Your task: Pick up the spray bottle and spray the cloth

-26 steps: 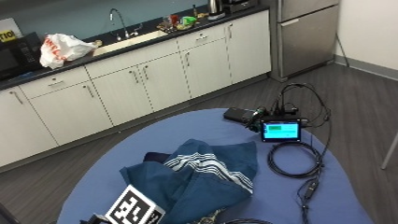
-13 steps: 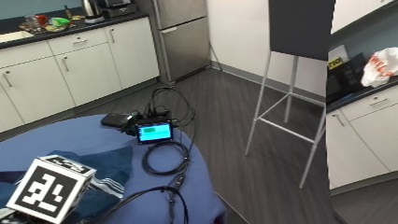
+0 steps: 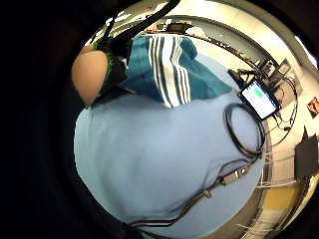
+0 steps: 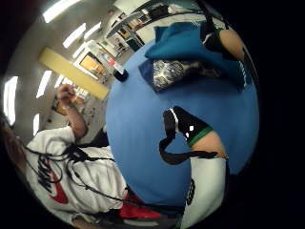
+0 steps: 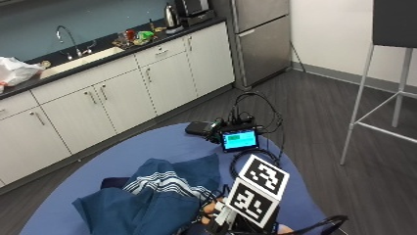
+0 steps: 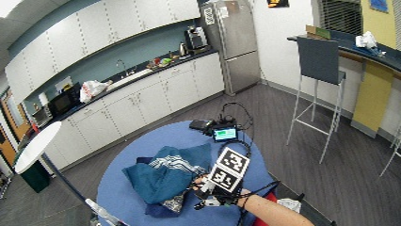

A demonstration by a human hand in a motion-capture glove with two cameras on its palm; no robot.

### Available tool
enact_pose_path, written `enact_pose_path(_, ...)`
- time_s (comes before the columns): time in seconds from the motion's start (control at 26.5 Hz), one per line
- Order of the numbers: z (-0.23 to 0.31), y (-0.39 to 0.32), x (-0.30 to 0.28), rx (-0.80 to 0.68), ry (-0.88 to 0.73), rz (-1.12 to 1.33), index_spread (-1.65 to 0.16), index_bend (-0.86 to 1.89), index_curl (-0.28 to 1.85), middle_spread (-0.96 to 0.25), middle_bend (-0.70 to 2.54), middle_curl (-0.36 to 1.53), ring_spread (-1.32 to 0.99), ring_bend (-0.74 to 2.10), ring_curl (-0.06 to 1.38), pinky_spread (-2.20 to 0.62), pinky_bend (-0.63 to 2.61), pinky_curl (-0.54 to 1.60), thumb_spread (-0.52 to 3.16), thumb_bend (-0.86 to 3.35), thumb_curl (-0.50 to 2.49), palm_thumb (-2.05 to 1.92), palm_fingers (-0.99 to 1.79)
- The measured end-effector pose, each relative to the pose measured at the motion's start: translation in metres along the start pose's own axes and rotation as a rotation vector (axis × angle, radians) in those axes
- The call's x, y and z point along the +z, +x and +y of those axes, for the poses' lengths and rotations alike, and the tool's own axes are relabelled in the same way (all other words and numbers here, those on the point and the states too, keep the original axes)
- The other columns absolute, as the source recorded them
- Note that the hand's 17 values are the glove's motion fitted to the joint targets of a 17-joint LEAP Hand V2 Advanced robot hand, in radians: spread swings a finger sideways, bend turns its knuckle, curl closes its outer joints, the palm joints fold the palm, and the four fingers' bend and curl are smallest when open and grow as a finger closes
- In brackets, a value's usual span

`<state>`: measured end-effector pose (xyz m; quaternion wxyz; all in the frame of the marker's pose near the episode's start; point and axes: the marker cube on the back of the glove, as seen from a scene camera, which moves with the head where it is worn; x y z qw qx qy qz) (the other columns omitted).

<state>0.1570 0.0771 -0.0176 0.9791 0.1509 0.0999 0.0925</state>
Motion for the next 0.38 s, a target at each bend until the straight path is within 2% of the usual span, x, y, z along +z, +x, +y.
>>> enact_pose_path(0.38, 0.005, -0.003, 0.023, -0.028, -0.027, 0.08, -0.31, 0.15, 0.31, -0.11, 0.25, 0.42, -0.09, 0.27, 0.35, 0.08, 0.37, 0.31, 1.03, -0.03, 0.41, 0.77, 0.83)
